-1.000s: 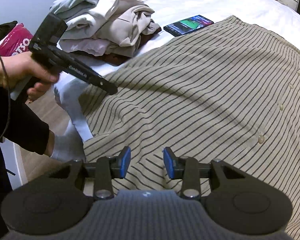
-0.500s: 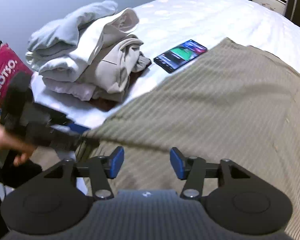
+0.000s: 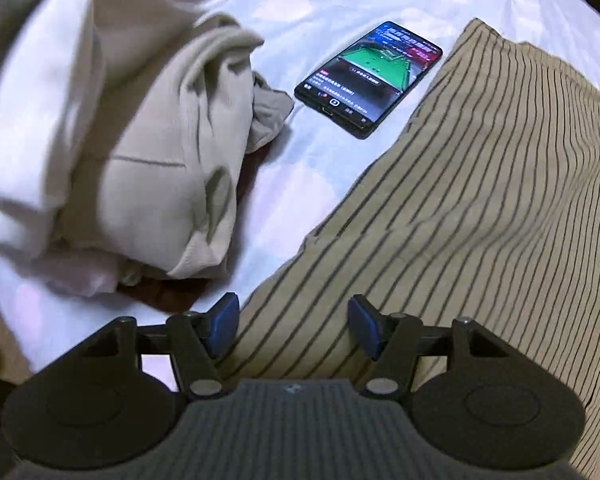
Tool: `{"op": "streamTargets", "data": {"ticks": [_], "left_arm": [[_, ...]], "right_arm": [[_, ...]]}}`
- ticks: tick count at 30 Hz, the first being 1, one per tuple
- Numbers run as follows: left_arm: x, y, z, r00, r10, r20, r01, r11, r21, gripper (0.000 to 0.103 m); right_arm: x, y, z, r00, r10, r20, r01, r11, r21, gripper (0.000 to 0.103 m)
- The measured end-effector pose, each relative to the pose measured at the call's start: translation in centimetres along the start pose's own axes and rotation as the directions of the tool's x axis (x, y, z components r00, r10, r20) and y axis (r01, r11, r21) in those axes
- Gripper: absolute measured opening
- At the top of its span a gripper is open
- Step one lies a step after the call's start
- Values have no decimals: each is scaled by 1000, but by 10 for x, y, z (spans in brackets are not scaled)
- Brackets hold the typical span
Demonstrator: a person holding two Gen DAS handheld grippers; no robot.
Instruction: Fold clothes
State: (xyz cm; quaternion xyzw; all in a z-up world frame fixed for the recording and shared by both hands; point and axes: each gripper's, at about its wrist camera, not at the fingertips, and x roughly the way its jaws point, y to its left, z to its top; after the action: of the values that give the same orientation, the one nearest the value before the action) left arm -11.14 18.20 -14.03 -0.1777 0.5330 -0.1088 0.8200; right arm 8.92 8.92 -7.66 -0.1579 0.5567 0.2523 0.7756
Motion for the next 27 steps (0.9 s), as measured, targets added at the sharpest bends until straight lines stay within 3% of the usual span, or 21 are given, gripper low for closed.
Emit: {"op": "streamTargets", "data": {"ticks": [1,2,5,10,11,12,13,14,20,25,27], "left_arm": [[2,0,1,1000,-4,-3,4,1000,-1,2],[3,-1,1,1000,-7,-6,7,1000,0,2],[-1,-2,3,1000,-26,-2,26,1000,7,1],[-15,-13,12,997,-77,31,75,996,38,0],[-16,-16,13,996,-79,36,77,996,39,0],[-18,-18,12,996,-84,40,82,996,39,0],[-20,-19,11,995,-90,42,88,995,38,0],[-23,-20,10,994,-96,45,94,995,37,0],[-29,-32,4,992,-112,49,108,991,84,0],[-27,-42,8,991,-123,51,117,987,110,0],[-29,-43,9,990,-128,55,121,986,116,0]], "right_arm": [[3,2,-2,1000,-14,-2,14,1000,-18,43],[5,4,-3,1000,-30,-3,30,999,-38,1],[0,0,-9,999,-36,25,37,997,-63,0],[-36,-25,-6,996,50,77,-51,999,8,0],[-40,-29,-5,995,73,69,-76,996,38,8],[-44,-33,-3,994,96,57,-100,993,69,23],[-46,-33,-3,992,116,47,-120,989,87,40],[-48,-31,-3,990,135,37,-138,985,101,65],[-48,9,-9,989,139,-48,-137,990,41,67],[-39,43,-14,989,-106,-103,101,994,-50,67],[-33,45,-13,985,-137,-108,132,990,-51,67]]}}
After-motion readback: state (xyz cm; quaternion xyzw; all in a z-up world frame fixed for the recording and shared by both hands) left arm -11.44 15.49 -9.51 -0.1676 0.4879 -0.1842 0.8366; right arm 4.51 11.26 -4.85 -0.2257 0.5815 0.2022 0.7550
